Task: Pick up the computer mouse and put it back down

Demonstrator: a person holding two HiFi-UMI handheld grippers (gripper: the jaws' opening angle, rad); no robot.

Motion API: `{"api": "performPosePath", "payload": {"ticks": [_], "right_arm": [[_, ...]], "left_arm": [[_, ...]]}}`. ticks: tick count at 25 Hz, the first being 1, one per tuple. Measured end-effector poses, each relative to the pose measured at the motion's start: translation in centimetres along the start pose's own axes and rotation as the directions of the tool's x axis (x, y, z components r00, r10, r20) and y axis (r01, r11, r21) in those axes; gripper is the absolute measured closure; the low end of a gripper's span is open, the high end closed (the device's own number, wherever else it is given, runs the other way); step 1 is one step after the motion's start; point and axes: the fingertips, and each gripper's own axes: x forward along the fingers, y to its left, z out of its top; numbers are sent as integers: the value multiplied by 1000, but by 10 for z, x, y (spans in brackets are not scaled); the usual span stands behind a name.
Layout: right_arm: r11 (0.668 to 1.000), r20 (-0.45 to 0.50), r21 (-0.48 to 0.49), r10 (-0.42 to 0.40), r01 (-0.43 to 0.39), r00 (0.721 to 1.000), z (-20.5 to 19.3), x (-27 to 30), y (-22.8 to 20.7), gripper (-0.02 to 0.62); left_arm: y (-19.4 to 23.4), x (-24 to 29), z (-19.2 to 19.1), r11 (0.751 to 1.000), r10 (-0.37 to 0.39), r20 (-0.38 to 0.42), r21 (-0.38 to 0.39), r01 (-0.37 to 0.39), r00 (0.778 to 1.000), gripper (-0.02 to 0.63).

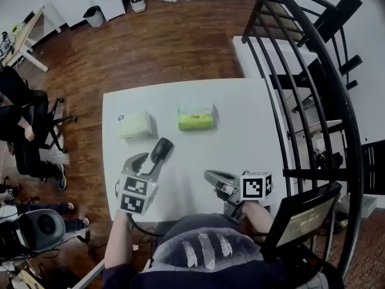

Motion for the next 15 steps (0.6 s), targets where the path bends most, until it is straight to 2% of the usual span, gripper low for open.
{"api": "performPosePath", "payload": {"ticks": [4, 6, 9, 15], "right_arm": [[1000, 18, -17, 25, -25, 1000, -1, -19, 8, 592], [999, 23, -45, 18, -17, 1000, -5, -29, 9, 592], [993, 22, -101, 56, -54, 998, -3, -33, 16, 592], [989, -30, -98, 104, -107, 994, -19, -26, 29, 592]], "left_arm": [[-20, -37, 13, 997, 72, 86, -19, -70, 994, 591], [-34, -51, 11, 997, 72, 101, -35, -69, 992, 591], [-51, -66, 3, 994, 92, 119, -75, -83, 989, 591], [-72, -97, -32, 979, 150, 101, -154, -134, 984, 591]]}}
